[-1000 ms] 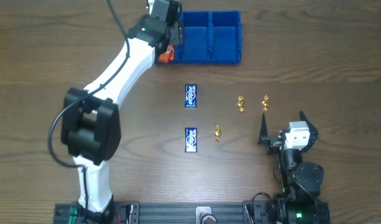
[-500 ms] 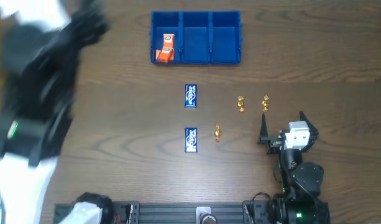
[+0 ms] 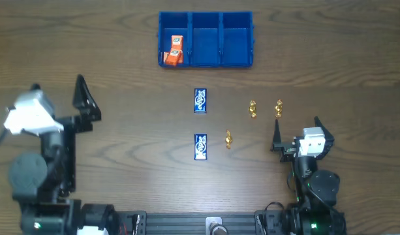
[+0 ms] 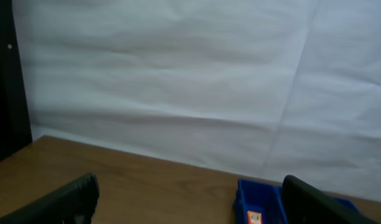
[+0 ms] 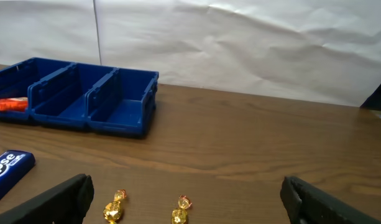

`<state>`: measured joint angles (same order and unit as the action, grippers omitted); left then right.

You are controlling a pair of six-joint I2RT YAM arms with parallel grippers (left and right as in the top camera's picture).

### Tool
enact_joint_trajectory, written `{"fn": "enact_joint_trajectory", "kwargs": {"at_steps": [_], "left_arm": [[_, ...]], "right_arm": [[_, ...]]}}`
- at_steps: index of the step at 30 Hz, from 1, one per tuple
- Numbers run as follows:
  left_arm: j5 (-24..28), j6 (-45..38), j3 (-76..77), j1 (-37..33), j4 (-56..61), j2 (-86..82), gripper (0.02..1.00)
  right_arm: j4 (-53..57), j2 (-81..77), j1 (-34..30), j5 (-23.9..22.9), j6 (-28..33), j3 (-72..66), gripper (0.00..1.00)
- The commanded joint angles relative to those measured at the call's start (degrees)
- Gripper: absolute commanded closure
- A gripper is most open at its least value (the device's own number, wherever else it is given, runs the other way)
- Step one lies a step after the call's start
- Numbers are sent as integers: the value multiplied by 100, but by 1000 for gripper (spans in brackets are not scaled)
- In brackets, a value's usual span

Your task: Sort Candies Into Trays

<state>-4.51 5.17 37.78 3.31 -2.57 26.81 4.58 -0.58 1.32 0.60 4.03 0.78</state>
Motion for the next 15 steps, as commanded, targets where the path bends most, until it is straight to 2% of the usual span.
{"fn": "enact_joint_trajectory", "kwargs": {"at_steps": [1,5,15], "left_arm": [[621,-262,-1294,-214,597,-778,18],[647,-264,-2391,-221,1137,-1478,20],[866,-240,-3748,-216,1163,-2293,23]], "right_arm": [[13,42,33,-11,55,-33,3],[13,42,33,-11,55,-33,3],[13,42,33,-11,55,-35,3]]}}
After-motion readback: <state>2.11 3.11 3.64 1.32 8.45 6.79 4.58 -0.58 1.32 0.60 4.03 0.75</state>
